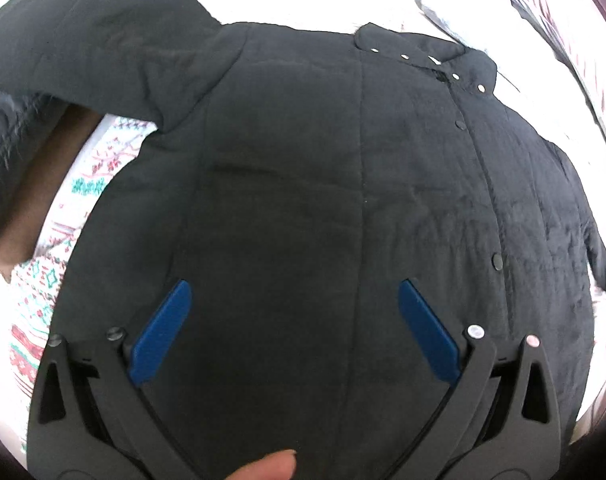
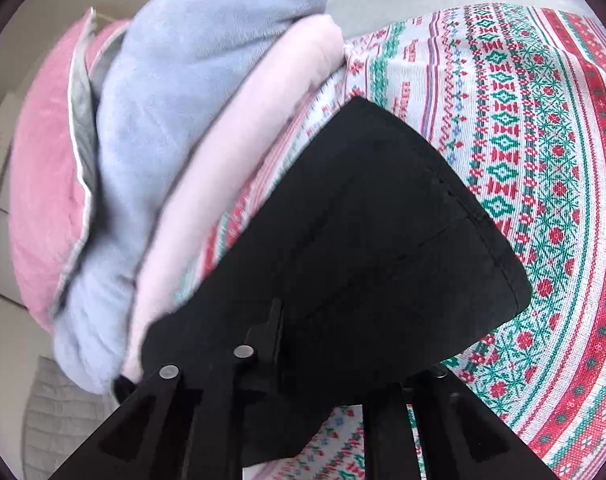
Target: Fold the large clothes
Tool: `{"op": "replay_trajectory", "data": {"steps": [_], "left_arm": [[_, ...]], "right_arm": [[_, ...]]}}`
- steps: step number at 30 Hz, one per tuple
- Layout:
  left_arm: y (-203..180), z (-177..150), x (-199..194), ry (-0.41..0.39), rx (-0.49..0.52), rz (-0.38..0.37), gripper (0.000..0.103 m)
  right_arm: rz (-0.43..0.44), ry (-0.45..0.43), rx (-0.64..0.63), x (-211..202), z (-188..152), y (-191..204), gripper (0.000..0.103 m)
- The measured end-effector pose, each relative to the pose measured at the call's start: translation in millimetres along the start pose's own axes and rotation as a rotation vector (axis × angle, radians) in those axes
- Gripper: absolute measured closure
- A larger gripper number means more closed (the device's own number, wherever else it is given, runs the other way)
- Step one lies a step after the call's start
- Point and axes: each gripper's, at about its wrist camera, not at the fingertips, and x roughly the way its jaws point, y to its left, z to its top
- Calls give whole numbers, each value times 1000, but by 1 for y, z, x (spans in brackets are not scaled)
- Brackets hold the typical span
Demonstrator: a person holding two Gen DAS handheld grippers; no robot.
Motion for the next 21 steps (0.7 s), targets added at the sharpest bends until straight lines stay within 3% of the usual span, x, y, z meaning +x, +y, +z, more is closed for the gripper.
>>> {"op": "replay_trajectory", "data": {"steps": [2, 5, 8, 10, 15, 19, 21], "left_arm": [[4, 2, 2, 17, -23, 2, 0], [7, 2, 11, 73, -38, -19, 0], [9, -1, 13, 65, -48, 20, 0], [11, -3, 15, 63, -50, 31, 0], [16, -1, 13, 73, -58, 12, 0], [24, 10, 4, 66, -68, -46, 0], [29, 16, -2, 36, -60, -19, 0]], "right_arm": [[20, -52, -36, -18, 2, 12, 92], [15, -175, -224, -53, -2, 54, 92], [33, -234, -342, -67, -11, 88, 92], [12, -202, -345, -57, -12, 90, 93], [17, -158, -196, -46, -5, 65, 94], [75, -227, -270, -71, -16, 96, 94], [101, -256, -336, -82, -31, 124, 94]]}}
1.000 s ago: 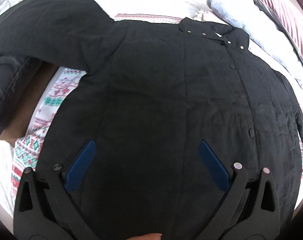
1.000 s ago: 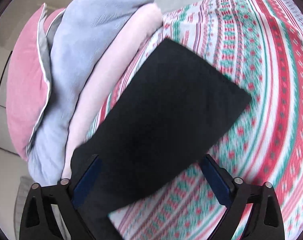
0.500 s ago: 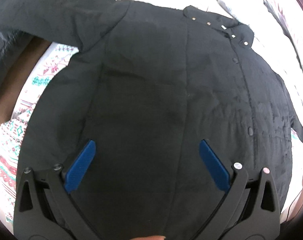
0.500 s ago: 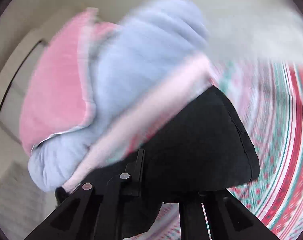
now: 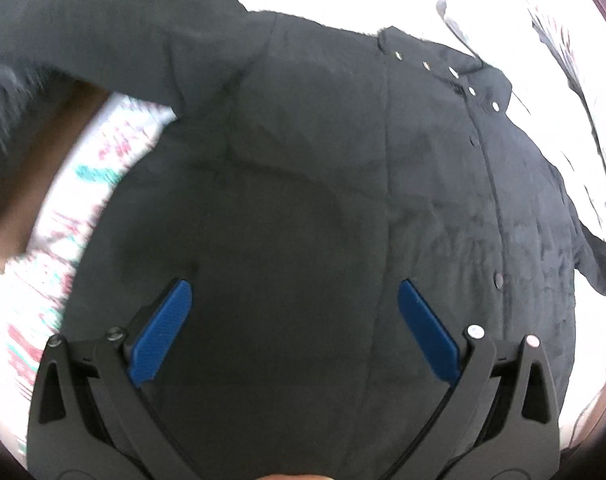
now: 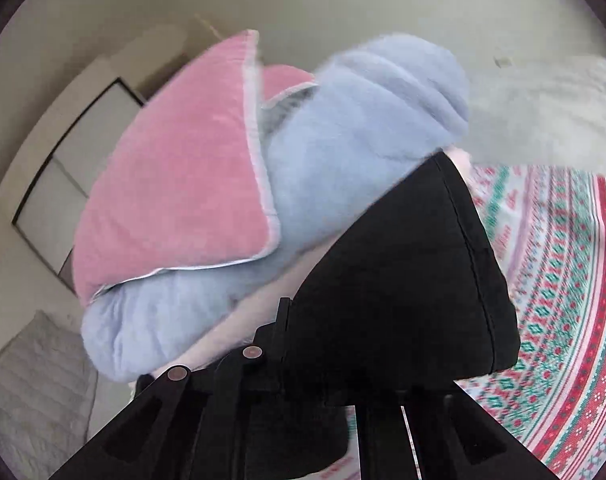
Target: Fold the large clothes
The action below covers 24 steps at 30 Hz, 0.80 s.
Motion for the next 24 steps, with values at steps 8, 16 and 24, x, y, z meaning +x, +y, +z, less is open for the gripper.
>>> {"op": "replay_trajectory", "data": {"steps": [8, 16, 24], "left_arm": [[37, 19, -21, -92, -69, 45, 0], [62, 28, -18, -91, -138, 48, 0], [68, 30, -17, -79, -162, 5, 0]], "right_arm": [[254, -7, -222, -18, -42, 163, 94], [409, 202, -624, 11, -184, 310, 94], [216, 481, -821, 93, -337, 328, 90]]}}
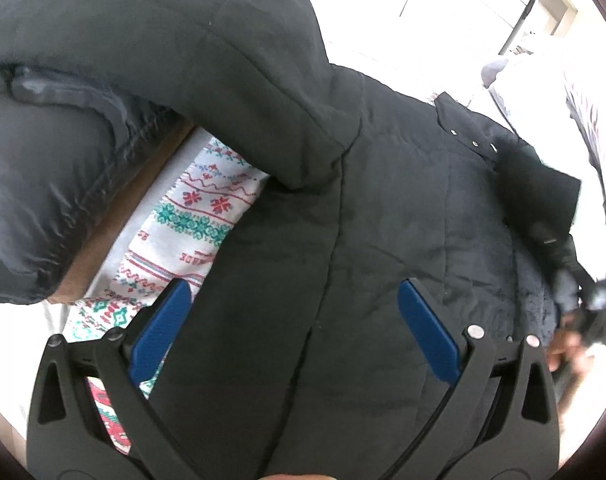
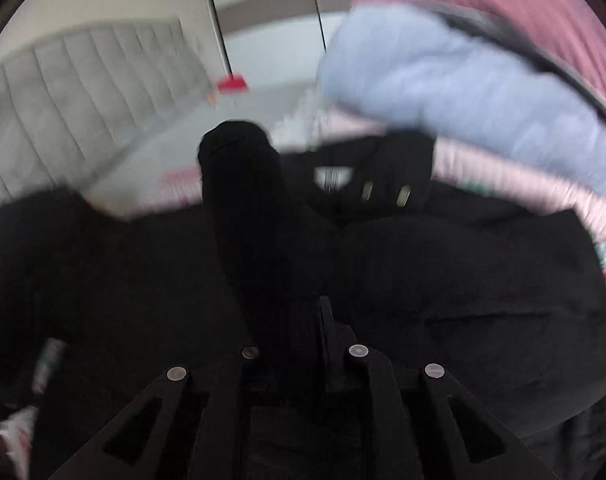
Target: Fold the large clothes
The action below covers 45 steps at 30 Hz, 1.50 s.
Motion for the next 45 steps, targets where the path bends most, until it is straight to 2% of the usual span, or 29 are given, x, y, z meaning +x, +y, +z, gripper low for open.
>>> {"op": "replay_trajectory", "data": {"steps": [3, 4, 8, 10, 12, 15, 17, 18, 21, 24, 27, 28, 29, 31, 32, 33, 37, 38, 41, 43, 44, 45], "left_arm": [[3, 1, 1, 10, -16, -18, 0], [2, 1, 1, 11, -15, -25, 0], [-1, 1, 0, 11, -3, -33, 0], [-2, 2, 0, 10, -4, -37, 0], [-3, 2, -1, 11, -3, -40, 0], [-5, 1, -3, 7, 8, -46, 0], [-7, 0, -4, 0, 21, -40, 0], [-6, 0, -5, -3, 19, -37, 0], [-3, 1, -8, -12, 8, -45, 0], [-1, 2, -10, -20, 1, -51, 0], [-4, 2, -12, -28, 12, -48, 0], [-5, 2, -12, -29, 16, -47, 0], [-6, 2, -12, -29, 18, -46, 0], [-11, 2, -12, -30, 31, -49, 0], [-13, 1, -12, -36, 39, -47, 0], [-15, 1, -13, -42, 46, -41, 0], [-15, 2, -15, -62, 58, -29, 0], [-13, 3, -17, -69, 49, -30, 0], [-6, 7, -29, -100, 22, -48, 0], [-2, 10, -38, -127, 14, -46, 0], [0, 12, -42, -141, 13, -46, 0], [2, 13, -47, -153, 8, -45, 0]], "right_arm": [[-34, 12, 31, 20, -7, 1, 87], [-32, 13, 52, 21, -6, -2, 82], [29, 98, 81, 29, -16, 2, 50], [40, 126, 39, 22, -20, 11, 43], [114, 170, -2, 9, -24, 21, 38], [295, 224, -48, -5, -25, 33, 37], [383, 208, -76, -22, -25, 33, 37], [390, 180, -83, -32, -22, 26, 37], [293, 89, -5, -48, -6, -32, 36], [145, 106, 183, -45, -4, -118, 36], [-30, 128, 251, -43, -19, -189, 36], [-63, 131, 263, -43, -25, -205, 36], [-67, 127, 290, -44, -34, -225, 36], [12, 113, 335, -44, -44, -248, 36], [34, 108, 342, -44, -47, -252, 36], [18, 121, 321, -44, -45, -250, 36], [-163, 207, 193, -52, -28, -215, 36], [-161, 190, 182, -60, -27, -205, 36], [-56, 117, 144, -105, -32, -170, 35], [11, 77, 134, -126, -43, -155, 24], [53, 47, 122, -136, -52, -148, 13], [62, 37, 117, -140, -59, -145, 10]]}}
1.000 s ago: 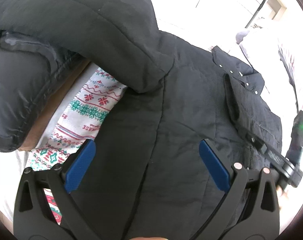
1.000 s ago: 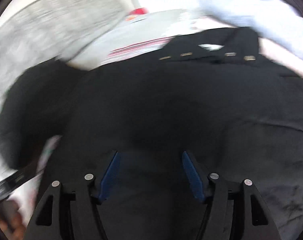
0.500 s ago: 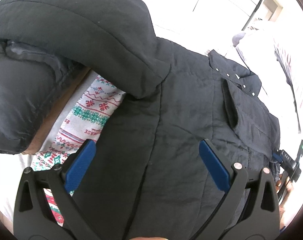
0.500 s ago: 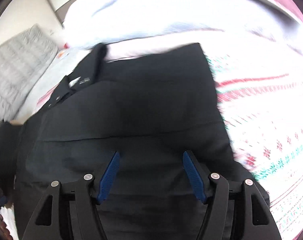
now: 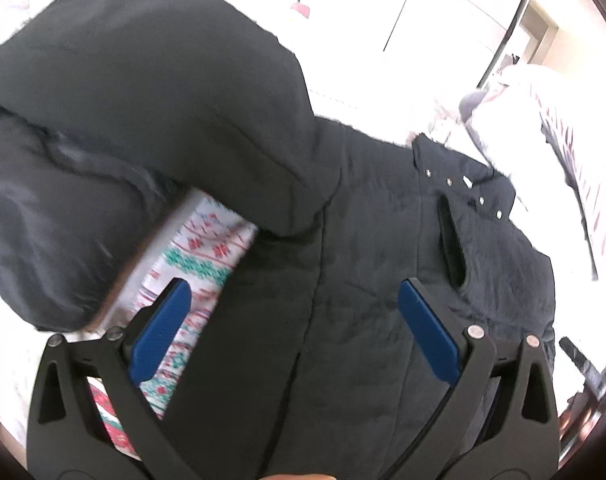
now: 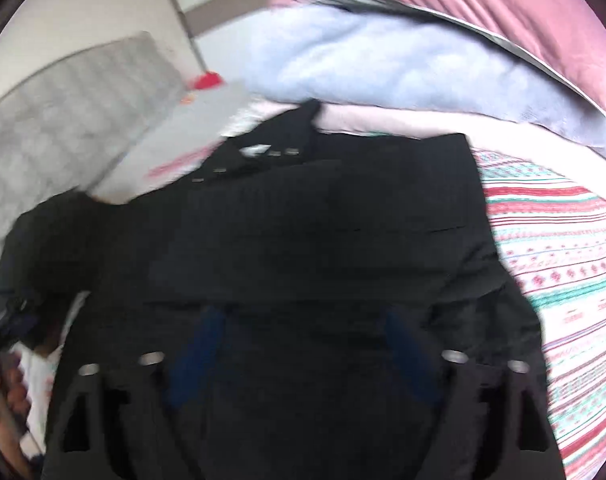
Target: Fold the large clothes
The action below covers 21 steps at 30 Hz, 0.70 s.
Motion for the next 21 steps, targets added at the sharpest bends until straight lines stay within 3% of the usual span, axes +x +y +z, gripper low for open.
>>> {"op": "replay_trajectory", "data": {"steps": [3, 7, 9, 12, 15, 18, 21], "left_arm": [[15, 10, -19, -70, -28, 20, 0], [47, 27, -50, -188, -128, 67, 0], [76, 35, -70, -258, -236, 119, 0], [118, 39, -93, -328, -435, 213, 0], [146, 44, -96, -357, -556, 174, 0], [169, 55, -71, -269, -631, 73, 0], [180, 64, -64, -306, -674, 71, 0]], "right_arm": [[-51, 19, -2, 6, -9, 13, 10], [-77, -146, -62, -26, -1, 35, 10], [-44, -201, -86, -36, -2, 38, 3], [1, -187, -98, -34, -10, 39, 2], [-37, -164, -132, -28, -16, 46, 2], [6, -154, -112, -25, -15, 49, 2], [46, -138, -80, -18, -15, 46, 2]]}}
